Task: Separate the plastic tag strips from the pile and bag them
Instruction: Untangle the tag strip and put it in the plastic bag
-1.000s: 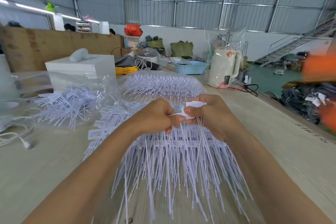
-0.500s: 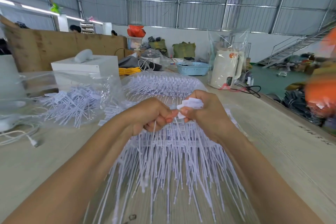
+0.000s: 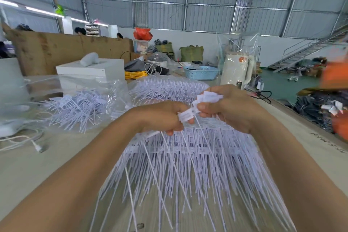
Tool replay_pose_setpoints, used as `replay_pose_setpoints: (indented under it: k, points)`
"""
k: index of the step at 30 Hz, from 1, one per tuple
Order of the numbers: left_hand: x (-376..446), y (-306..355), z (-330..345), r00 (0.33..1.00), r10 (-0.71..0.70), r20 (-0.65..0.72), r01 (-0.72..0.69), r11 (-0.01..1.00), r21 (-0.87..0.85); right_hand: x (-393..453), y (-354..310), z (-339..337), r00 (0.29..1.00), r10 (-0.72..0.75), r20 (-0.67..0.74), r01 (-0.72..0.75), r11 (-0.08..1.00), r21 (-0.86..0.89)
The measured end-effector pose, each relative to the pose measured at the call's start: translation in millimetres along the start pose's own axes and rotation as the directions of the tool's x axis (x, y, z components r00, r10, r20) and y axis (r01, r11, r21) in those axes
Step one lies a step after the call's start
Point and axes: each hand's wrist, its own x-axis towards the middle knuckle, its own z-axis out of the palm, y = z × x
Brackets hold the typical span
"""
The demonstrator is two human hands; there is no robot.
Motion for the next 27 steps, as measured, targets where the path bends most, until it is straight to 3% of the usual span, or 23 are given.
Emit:
replay_pose_setpoints:
  k: [6, 12, 15, 19, 27]
  points:
    - [5.4, 3.5, 1.6, 0.998, 0.026, 0.049, -0.027, 0.999, 0.02, -2.3, 6.3, 12.9, 0.999, -0.032, 0.036, 0.041, 0.962, -0.269]
    - [11.9, -1.2, 4.3, 0.996, 0.087, -0.017, -0.086, 0.995, 0.048, 3.7, 16.6, 20.1, 0.999, -0.037, -0.035, 0.029, 0.979, -0.2]
    - [13.9, -6.4, 5.8, 0.993, 0.094, -0.075, -0.098, 0.994, -0.045, 9.5, 18.9, 21.0, 0.997, -0.018, -0.077, 0.004, 0.984, -0.18]
    - [18.8, -12.0, 2.4, 0.981, 0.017, -0.192, -0.03, 0.997, -0.064, 13.8, 25.5, 19.9, 0.99, 0.001, -0.141, -0.015, 0.995, -0.097]
    - [22.5, -9.9, -2.6, 0.963, -0.071, -0.261, 0.073, 0.997, -0.004, 17.8, 26.7, 13.3, 0.992, 0.017, -0.121, -0.023, 0.998, -0.053]
